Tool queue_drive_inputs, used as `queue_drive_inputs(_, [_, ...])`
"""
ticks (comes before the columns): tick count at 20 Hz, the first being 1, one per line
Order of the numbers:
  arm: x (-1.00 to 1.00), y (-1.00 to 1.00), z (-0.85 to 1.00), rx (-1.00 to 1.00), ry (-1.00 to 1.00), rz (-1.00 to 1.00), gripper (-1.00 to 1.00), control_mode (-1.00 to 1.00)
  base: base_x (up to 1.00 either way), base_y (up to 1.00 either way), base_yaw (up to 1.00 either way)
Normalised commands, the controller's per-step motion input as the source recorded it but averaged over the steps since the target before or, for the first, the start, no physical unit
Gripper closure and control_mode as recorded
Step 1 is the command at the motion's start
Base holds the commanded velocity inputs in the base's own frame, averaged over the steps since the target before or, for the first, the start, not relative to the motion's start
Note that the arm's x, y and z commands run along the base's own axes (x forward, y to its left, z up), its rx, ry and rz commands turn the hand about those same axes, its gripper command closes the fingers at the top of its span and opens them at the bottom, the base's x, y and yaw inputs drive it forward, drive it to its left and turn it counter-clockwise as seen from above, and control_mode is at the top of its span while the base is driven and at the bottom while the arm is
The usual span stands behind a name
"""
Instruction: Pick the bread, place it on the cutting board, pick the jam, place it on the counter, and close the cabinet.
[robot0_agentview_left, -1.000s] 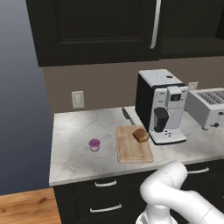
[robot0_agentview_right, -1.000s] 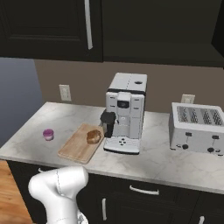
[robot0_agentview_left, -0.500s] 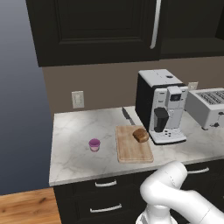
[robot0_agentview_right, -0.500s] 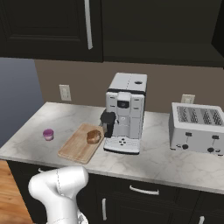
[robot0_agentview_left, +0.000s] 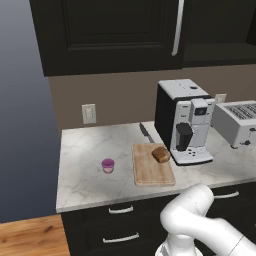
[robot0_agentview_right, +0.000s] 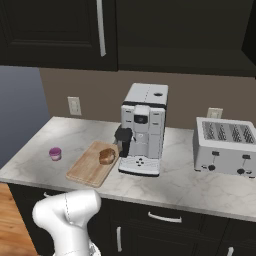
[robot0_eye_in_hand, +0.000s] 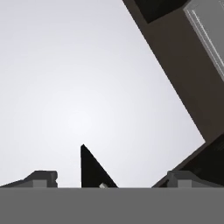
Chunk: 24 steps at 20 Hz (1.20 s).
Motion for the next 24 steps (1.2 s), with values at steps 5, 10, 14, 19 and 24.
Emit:
queue_drive_inputs(5, [-0.02,0.30,0.00,-0.08,0.00,0.00,-1.00,-1.00,0.00,0.00,0.00])
queue_drive_inputs(10, [0.00,0.32,0.00,-0.05,-0.02,0.00,-1.00,-1.00,0.00,0.00,0.00])
queue_drive_inputs(14, [0.01,0.27,0.00,-0.04,-0.03,0.00,-1.00,-1.00,0.00,0.00,0.00])
queue_drive_inputs(19, [0.14,0.15,0.00,-0.01,-0.04,0.00,-1.00,-1.00,0.00,0.00,0.00])
queue_drive_inputs(24, [0.18,0.11,0.00,0.00,-0.04,0.00,-1.00,-1.00,0.00,0.00,0.00])
